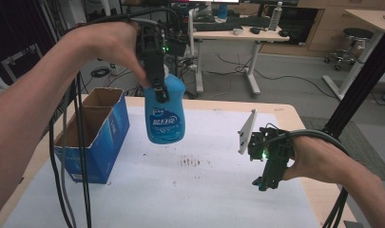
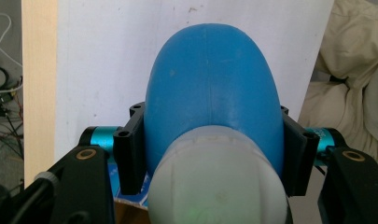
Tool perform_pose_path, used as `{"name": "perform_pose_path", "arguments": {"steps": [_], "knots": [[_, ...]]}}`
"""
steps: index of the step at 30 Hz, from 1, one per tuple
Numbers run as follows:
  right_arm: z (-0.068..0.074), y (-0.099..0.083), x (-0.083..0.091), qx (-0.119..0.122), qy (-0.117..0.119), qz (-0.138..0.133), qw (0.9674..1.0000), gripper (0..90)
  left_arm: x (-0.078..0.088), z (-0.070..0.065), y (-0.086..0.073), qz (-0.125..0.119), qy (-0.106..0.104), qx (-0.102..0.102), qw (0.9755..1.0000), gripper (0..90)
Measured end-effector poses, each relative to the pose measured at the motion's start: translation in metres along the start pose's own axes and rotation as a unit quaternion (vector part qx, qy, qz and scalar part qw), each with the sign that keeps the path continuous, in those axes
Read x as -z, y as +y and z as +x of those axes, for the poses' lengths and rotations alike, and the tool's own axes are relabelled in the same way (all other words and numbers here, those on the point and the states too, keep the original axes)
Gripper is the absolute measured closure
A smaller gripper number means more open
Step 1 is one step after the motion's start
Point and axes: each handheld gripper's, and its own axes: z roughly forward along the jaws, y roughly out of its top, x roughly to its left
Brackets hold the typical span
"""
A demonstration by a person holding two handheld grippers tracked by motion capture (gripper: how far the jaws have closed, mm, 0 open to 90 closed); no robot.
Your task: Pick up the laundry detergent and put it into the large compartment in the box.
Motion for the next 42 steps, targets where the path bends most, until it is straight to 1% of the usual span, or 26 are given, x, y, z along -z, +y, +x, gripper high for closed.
{"name": "perform_pose_path", "arguments": {"steps": [1,3,4,5,8,10,11,12,14,17,18,19,20,21,24,26,28,30,35,36,38,39,41,42], "knots": [[0.0,0.0,0.0,-0.001,0.001,0.001,1.0,12.3,0.001,0.001,-0.003,0.0,0.003,0.002,1.0,38.3],[0.0,0.0,0.0,0.0,0.0,0.0,1.0,12.3,0.003,0.003,-0.01,-0.002,0.009,0.015,0.9998,38.2],[0.0,0.0,0.0,-0.001,0.0,0.0,1.0,12.3,0.005,0.005,-0.014,0.0,0.011,0.025,0.9996,38.3],[-0.001,0.001,0.0,-0.001,0.001,0.0,1.0,12.3,0.006,0.006,-0.016,0.004,0.013,0.029,0.9995,38.3],[0.0,0.001,0.0,0.001,0.0,0.0,1.0,12.3,0.009,0.011,-0.029,0.005,0.016,0.053,0.9985,38.3],[0.0,0.002,-0.001,0.003,0.0,0.001,1.0,12.3,0.011,0.013,-0.038,0.008,0.022,0.068,0.9974,38.3],[0.0,0.002,-0.002,0.004,0.0,0.001,1.0,12.3,0.013,0.014,-0.041,0.013,0.028,0.071,0.997,38.3],[0.0,0.002,-0.001,0.003,0.0,0.002,1.0,12.3,0.014,0.014,-0.045,0.011,0.033,0.082,0.996,38.3],[0.0,0.002,-0.002,0.005,-0.001,0.001,1.0,12.3,0.018,0.016,-0.053,0.018,0.04,0.088,0.9951,38.3],[0.0,0.002,-0.002,0.005,-0.002,0.001,1.0,12.3,0.023,0.017,-0.066,0.02,0.045,0.106,0.9931,38.3],[0.0,0.002,-0.003,0.005,0.0,0.001,1.0,12.3,0.025,0.019,-0.071,0.022,0.045,0.108,0.9929,38.3],[0.0,0.002,-0.003,0.004,0.0,0.001,1.0,12.3,0.026,0.02,-0.075,0.02,0.045,0.116,0.992,38.4],[0.0,0.002,-0.003,0.003,0.0,0.002,1.0,12.3,0.028,0.021,-0.08,0.019,0.043,0.12,0.9917,38.3],[0.0,0.002,-0.004,0.004,0.0,0.001,1.0,12.3,0.029,0.022,-0.085,0.018,0.043,0.128,0.9907,38.3],[0.0,0.004,-0.005,0.005,0.001,0.002,1.0,12.3,0.031,0.025,-0.098,0.023,0.044,0.142,0.9887,38.3],[0.0,0.005,-0.006,0.008,0.002,0.001,1.0,12.3,0.034,0.027,-0.106,0.019,0.046,0.154,0.9868,38.3],[0.001,0.007,-0.007,0.01,0.002,0.004,0.9999,12.3,0.036,0.028,-0.113,0.025,0.052,0.163,0.9849,38.3],[0.001,0.008,-0.008,0.015,0.002,0.004,0.9999,12.3,0.038,0.029,-0.12,0.027,0.057,0.176,0.9824,38.3],[0.0,0.008,-0.008,0.013,0.003,0.003,0.9999,12.3,0.037,0.033,-0.137,0.037,0.059,0.193,0.9788,38.3],[-0.001,0.008,-0.008,0.011,0.003,0.003,0.9999,12.3,0.037,0.034,-0.14,0.04,0.059,0.194,0.9785,38.3],[-0.001,0.007,-0.009,0.01,0.004,0.004,0.9999,12.3,0.037,0.035,-0.147,0.043,0.063,0.201,0.9767,38.3],[-0.001,0.007,-0.009,0.014,0.003,0.004,0.9999,12.3,0.037,0.036,-0.151,0.045,0.064,0.207,0.9753,38.3],[0.0,0.008,-0.009,0.012,0.004,0.005,0.9999,12.3,0.036,0.037,-0.155,0.048,0.065,0.213,0.9738,38.3],[0.0,0.008,-0.009,0.012,0.004,0.006,0.9999,12.3,0.035,0.038,-0.158,0.049,0.066,0.22,0.9721,38.3]]}}
